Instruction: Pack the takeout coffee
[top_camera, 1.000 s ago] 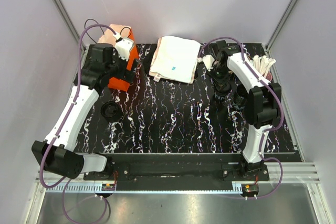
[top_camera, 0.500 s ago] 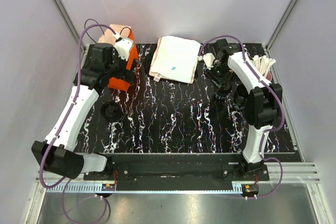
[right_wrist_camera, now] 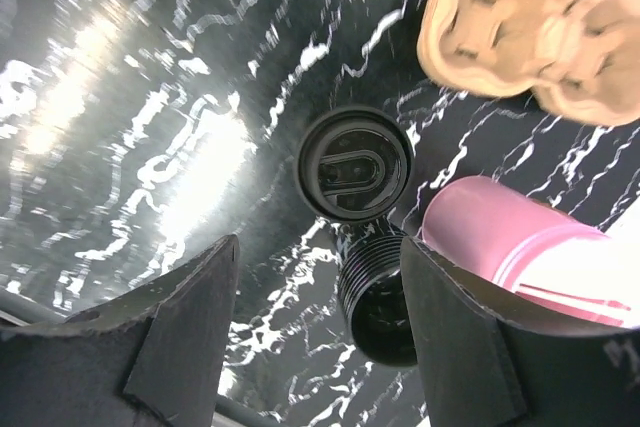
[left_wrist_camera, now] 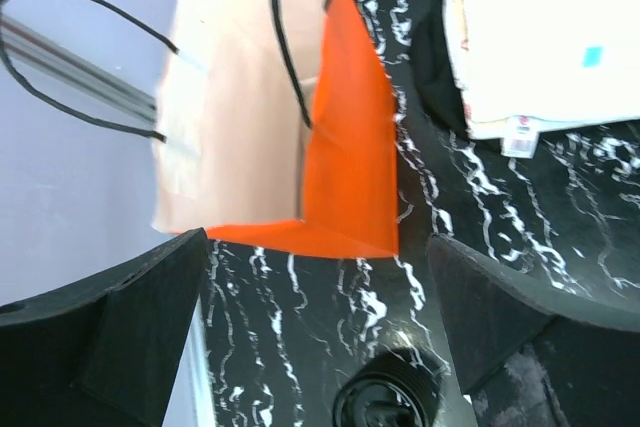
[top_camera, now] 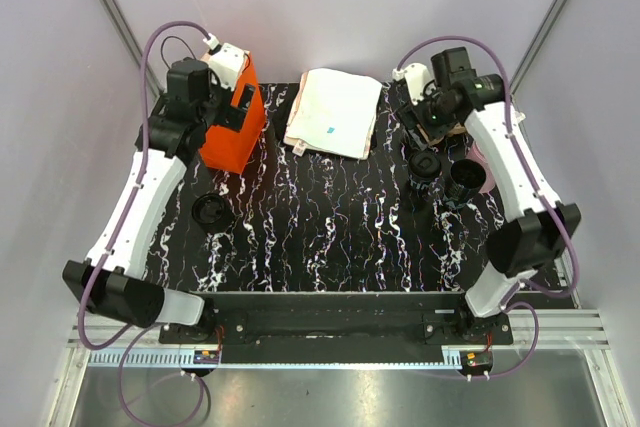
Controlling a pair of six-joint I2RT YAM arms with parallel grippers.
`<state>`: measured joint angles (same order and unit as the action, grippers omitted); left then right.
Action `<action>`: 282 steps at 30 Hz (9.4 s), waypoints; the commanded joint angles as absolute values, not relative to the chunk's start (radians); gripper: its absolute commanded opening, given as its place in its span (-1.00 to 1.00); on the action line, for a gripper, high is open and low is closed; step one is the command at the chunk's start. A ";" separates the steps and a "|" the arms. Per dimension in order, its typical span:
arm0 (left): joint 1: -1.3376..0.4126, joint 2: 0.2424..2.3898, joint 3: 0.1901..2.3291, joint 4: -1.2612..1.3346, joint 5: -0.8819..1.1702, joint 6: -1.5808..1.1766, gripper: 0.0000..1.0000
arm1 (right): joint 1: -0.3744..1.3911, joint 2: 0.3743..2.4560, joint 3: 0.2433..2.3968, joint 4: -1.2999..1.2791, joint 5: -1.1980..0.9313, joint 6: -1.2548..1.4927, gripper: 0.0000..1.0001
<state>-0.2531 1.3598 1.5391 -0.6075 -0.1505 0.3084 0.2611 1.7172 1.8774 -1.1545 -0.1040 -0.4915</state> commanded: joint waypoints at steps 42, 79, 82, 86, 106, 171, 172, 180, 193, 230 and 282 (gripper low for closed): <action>-0.117 1.701 1.804 -0.729 0.138 0.385 -0.84 | 0.259 1.371 1.767 -1.069 -0.259 -0.425 0.53; -0.288 1.309 1.597 -0.704 0.319 0.482 -1.00 | 0.259 1.428 1.783 -1.029 -0.107 -0.431 0.54; -0.336 1.261 1.546 -0.709 0.324 0.485 -1.00 | 0.259 1.453 1.779 -1.016 -0.055 -0.440 0.54; -0.397 1.210 1.496 -0.724 0.331 0.480 -1.00 | 0.256 1.492 1.778 -1.012 -0.005 -0.457 0.54; -0.698 1.200 1.378 -0.704 0.181 0.374 -1.00 | 0.204 1.635 1.625 -0.959 -0.112 -0.551 0.29; -0.735 1.220 1.488 -0.655 0.032 0.146 0.05 | 0.215 1.755 1.534 -0.902 -0.129 -0.549 -0.95; -0.714 1.215 1.486 -0.655 0.034 0.143 0.08 | 0.213 1.752 1.543 -0.914 -0.124 -0.546 -0.95; -0.575 1.138 1.439 -0.629 0.038 0.110 0.33 | 0.215 1.703 1.736 -1.023 -0.100 -0.503 -1.00; -0.469 1.108 1.399 -0.598 0.058 0.083 0.47 | 0.291 1.785 2.411 -1.299 -0.109 -0.440 -1.00; -0.373 1.100 1.335 -0.543 0.149 0.075 0.53 | 0.666 2.035 2.575 -1.355 -0.377 -0.396 -1.00; -0.411 1.350 1.407 -0.296 0.221 0.089 0.53 | 0.563 2.167 2.651 -1.448 -0.675 -0.353 -1.00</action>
<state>-0.4023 1.3529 1.3811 -0.3641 0.2203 0.0933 0.5629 2.1445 2.6091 -1.3579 -0.6239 -0.3801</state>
